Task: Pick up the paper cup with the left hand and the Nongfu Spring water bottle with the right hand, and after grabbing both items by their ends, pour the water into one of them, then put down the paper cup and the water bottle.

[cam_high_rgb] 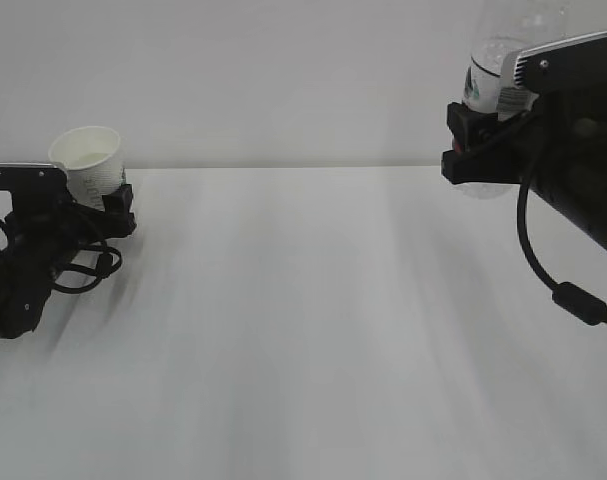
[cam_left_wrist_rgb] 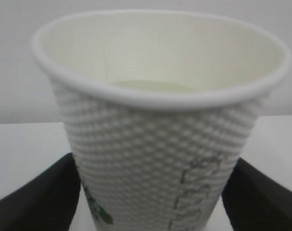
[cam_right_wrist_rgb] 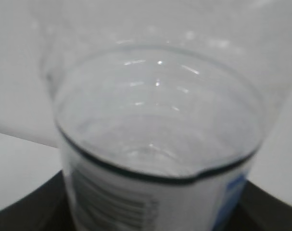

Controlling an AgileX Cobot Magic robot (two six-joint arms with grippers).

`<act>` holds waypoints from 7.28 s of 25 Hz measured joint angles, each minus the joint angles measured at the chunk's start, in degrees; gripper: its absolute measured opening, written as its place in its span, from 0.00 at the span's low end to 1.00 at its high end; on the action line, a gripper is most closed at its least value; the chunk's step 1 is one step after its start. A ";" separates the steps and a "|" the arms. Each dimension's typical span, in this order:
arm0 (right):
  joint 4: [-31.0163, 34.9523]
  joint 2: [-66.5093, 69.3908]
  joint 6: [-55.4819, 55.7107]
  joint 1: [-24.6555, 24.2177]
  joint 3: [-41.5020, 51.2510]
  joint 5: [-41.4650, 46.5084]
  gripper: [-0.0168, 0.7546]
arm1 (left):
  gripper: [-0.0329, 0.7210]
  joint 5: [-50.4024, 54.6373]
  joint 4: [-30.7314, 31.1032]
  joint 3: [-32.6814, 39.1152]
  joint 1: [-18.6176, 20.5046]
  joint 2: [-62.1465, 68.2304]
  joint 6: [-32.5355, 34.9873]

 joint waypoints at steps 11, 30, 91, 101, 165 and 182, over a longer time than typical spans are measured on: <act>-0.08 0.00 0.00 0.00 0.00 0.00 0.64 | 0.95 0.23 0.00 2.80 0.00 -3.81 0.00; -0.08 0.00 0.00 0.00 0.00 0.00 0.64 | 0.91 0.26 0.30 21.93 0.00 -22.46 0.00; 1.41 0.00 -3.87 0.00 0.00 2.42 0.64 | 0.81 49.38 3.20 30.36 0.00 -70.28 0.00; 2.95 7.42 -5.93 0.00 0.00 -1.32 0.64 | 0.81 49.38 3.29 30.36 0.00 -70.28 0.00; -10.54 35.71 9.35 -13.50 -17.06 -10.54 0.64 | 0.81 44.81 5.53 30.36 0.00 -67.63 0.00; -12.06 37.76 12.48 -13.50 -17.29 -16.27 0.85 | 0.81 46.46 6.82 30.36 0.00 -67.63 0.00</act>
